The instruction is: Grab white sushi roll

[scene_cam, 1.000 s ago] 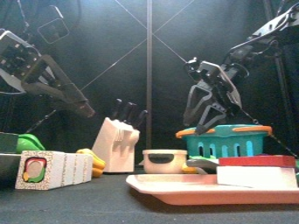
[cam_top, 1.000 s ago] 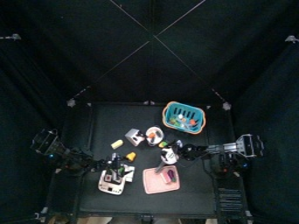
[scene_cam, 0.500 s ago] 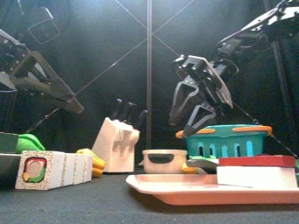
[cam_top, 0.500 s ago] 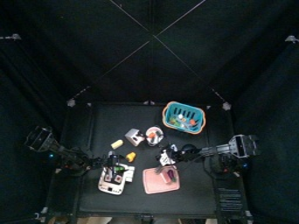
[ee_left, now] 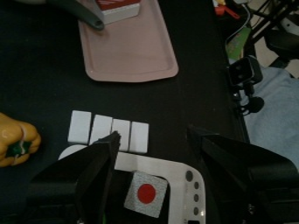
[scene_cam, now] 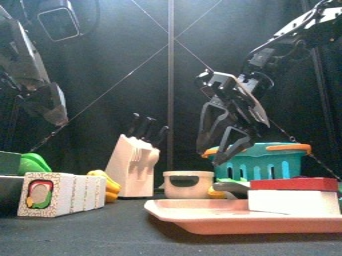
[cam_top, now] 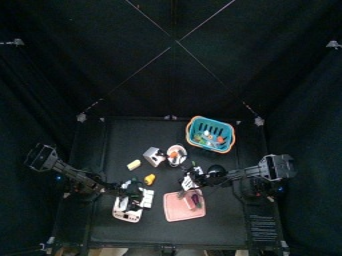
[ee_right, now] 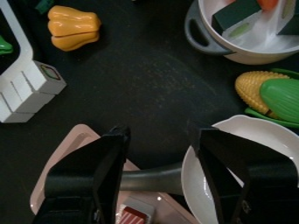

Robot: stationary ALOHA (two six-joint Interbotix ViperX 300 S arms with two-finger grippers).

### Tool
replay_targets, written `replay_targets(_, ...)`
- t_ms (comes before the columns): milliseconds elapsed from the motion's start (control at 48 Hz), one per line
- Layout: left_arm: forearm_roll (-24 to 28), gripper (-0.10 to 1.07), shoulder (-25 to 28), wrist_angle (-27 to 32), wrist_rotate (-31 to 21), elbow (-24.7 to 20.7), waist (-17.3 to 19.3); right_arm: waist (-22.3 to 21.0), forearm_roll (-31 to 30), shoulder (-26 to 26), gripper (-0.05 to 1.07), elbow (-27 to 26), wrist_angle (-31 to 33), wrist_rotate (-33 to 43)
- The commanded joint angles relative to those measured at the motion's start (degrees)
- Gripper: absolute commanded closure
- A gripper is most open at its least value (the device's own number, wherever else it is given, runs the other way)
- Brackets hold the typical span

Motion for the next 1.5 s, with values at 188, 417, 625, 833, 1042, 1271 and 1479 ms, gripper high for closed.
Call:
replay_targets(188, -12.1, 0.02, 7.2, -3.5, -0.3, -4.4, 1.0, 1.1, 0.0, -0.1, 0.14, -1.1, 0.1, -0.1)
replay_targets(417, -12.9, 0.02, 13.2, -3.5, -0.3, -8.0, 1.2, 1.1, 0.0, 0.5, 0.14, -1.1, 0.2, -0.1)
replay_targets(625, -14.0, 0.02, 13.6, -3.5, -0.3, -8.1, 1.2, 1.4, 0.0, 0.5, 0.14, -1.1, 0.2, -0.1)
replay_targets(833, -15.0, 0.02, 9.7, -3.5, -0.3, -6.5, 1.2, 1.4, -0.1, 0.9, 0.14, -1.1, 0.2, -0.1)
replay_targets(1042, -17.8, 0.02, 10.0, -2.7, -0.3, -6.0, 1.2, 1.4, -0.2, 1.8, 0.14, -1.7, 0.2, -0.2)
replay_targets(1271, -19.2, 0.02, 13.0, -2.5, -0.3, -6.6, 1.2, 1.4, -0.3, 2.6, 0.14, -2.1, 0.2, -0.2)
replay_targets(1479, -19.3, 0.02, 12.5, -2.7, -0.3, -6.8, 1.4, 1.3, -0.4, 3.0, 0.14, -2.2, 0.2, -0.2)
